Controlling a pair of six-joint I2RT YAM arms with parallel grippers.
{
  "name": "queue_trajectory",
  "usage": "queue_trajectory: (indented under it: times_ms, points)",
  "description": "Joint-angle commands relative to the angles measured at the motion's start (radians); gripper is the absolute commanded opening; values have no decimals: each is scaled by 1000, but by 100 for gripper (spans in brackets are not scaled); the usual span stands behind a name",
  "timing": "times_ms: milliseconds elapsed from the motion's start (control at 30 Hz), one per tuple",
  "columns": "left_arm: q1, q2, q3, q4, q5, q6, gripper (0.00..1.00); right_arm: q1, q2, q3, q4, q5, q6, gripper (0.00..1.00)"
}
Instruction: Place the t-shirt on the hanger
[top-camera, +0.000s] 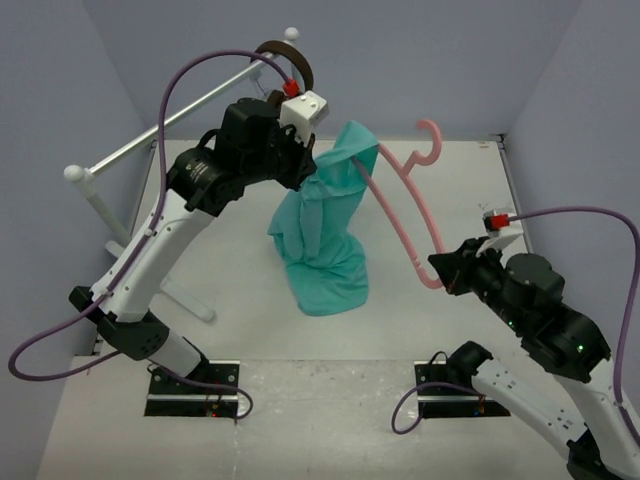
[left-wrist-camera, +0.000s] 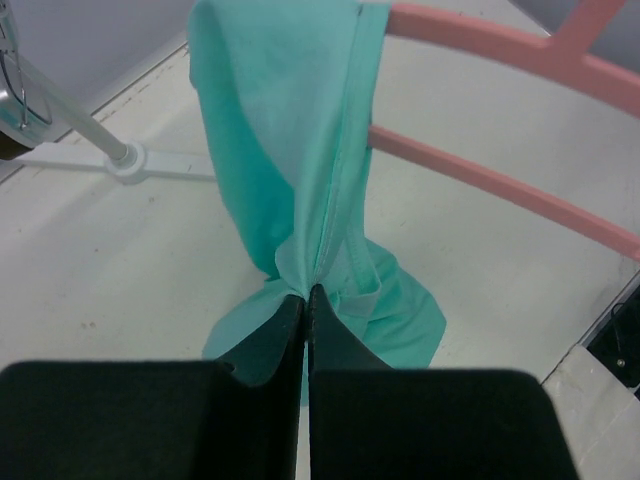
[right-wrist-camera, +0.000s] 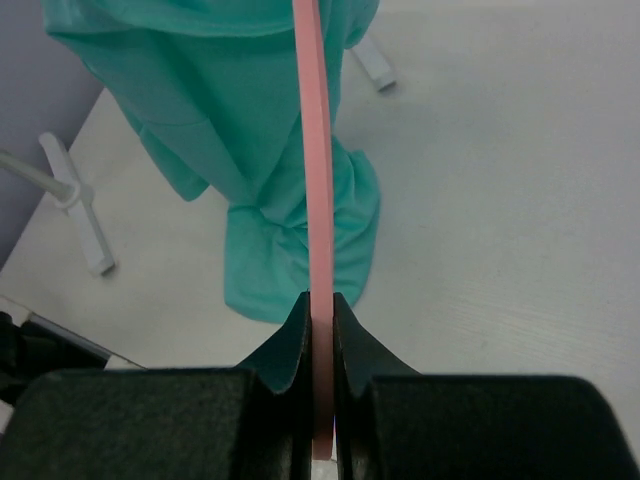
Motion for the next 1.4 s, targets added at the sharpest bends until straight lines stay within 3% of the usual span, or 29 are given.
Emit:
queue_trajectory:
  times_ms: [0,133,267,367,533,733,900,1067,1233,1367]
  points:
    - [-1,35,27,-8,-32,12,0,4,-25,49,1,188,116,0]
    - [-1,56,39,22,-117,-6,0,4,-35,143,-209,398,181,0]
    - [-1,90,45,82,-192,-11,0,4,-55,233,-311,237,99,0]
    - [-1,130,87,76,-166,-34,0,4,-33,264,-376,226,125,0]
    - [-10,125,9,153,12,-70,0,4,-83,192,-289,199,116,0]
    - [-57,112,-37,202,106,-94,0,4,-4,151,-232,304,141,0]
    - [-163,69,-130,262,72,-121,0,4,37,134,-91,417,214,0]
    - [-180,16,-225,321,83,-172,0,4,46,86,59,486,265,0]
    - [-185,-35,-361,453,103,-251,0,4,77,-5,237,475,344,0]
    - [-185,-44,-432,517,67,-301,0,4,90,-95,406,374,411,0]
